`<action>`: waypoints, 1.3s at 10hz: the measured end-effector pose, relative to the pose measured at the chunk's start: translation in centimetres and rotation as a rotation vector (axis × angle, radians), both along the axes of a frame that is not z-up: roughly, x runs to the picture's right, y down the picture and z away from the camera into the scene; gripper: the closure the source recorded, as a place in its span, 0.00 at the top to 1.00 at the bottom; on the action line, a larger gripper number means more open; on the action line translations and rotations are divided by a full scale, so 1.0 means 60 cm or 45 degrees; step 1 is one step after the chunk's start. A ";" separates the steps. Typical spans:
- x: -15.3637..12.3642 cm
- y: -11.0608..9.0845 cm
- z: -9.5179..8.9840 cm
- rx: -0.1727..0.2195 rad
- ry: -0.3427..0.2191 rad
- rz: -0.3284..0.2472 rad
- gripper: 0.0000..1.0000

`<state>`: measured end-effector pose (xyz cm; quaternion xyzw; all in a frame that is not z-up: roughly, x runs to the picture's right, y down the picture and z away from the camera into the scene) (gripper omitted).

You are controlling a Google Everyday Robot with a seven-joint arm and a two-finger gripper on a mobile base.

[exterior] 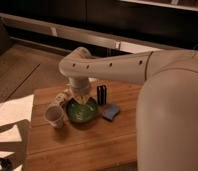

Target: Knock the eraser over

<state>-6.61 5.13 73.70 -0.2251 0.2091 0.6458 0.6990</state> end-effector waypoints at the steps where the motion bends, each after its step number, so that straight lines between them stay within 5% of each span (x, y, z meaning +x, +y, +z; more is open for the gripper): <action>1: 0.008 -0.005 0.004 0.006 0.008 -0.001 0.00; 6: 0.003 -0.001 0.004 -0.003 0.007 -0.002 0.00; 7: 0.025 0.014 0.017 -0.040 0.059 0.003 0.00; 10: 0.104 0.037 0.093 -0.117 0.200 -0.006 0.00; 13: 0.103 0.035 0.169 -0.151 0.203 -0.043 0.00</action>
